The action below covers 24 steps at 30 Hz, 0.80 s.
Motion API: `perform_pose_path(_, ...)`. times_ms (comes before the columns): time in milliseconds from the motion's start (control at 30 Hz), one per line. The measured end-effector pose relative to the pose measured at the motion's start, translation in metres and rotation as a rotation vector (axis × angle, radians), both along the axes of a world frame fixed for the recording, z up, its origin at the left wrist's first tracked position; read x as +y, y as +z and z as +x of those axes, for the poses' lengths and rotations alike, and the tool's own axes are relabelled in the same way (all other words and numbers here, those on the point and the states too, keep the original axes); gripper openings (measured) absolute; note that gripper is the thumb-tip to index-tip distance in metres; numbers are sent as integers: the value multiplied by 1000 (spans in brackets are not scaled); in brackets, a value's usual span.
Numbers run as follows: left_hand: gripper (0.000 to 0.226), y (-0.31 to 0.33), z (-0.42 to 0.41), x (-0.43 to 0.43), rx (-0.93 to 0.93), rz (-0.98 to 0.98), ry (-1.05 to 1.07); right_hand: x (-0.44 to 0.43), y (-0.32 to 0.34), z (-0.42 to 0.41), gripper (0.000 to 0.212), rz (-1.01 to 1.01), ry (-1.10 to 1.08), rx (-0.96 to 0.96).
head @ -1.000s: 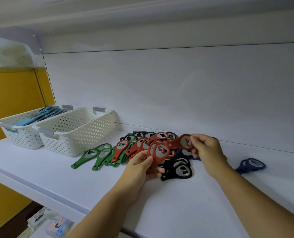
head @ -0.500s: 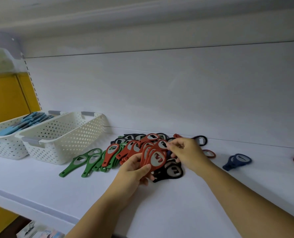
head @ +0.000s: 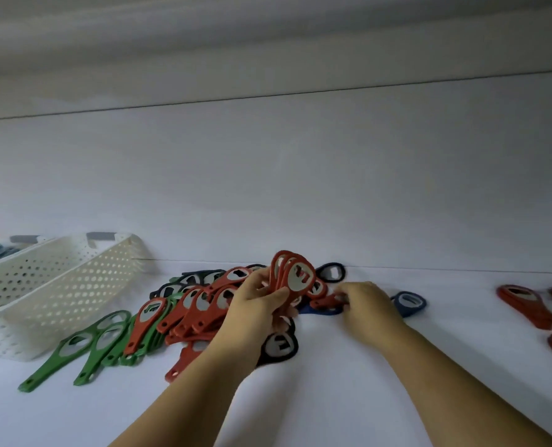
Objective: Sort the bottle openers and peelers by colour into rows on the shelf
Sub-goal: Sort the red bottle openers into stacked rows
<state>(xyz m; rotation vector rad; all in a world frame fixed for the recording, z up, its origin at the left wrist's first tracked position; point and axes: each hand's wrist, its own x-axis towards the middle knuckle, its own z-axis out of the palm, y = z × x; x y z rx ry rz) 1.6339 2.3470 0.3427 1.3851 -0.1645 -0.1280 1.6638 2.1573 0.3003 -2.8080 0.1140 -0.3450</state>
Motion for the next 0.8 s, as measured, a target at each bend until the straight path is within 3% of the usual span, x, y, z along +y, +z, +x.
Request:
perform_pose_path(133,22,4,17,-21,-57,-36,97,-1,5,-2,30,-24,-3,-51)
perform_pose_path(200,22,-2,19,-21,-125,-19,144,-4,10,-4,29,-25,7,-164)
perform_pose_path(367,26,-10,21,-6,-139,-32,154,-5,21,-12,23,398,190,-459)
perform_pose_path(500,25,-8,19,-6,-49,-89,-24,4,23,-23,23,463,390,-425)
perform_pose_path(567,24,-8,17,-7,-20,-91,-109,2,21,-25,21,488,357,-411)
perform_pose_path(667,24,-5,14,-6,19,-153,-184,0,24,-28,30,718,266,-274)
perform_pose_path(800,25,-3,8,-6,38,-143,-281,1,27,-36,16,900,303,-159)
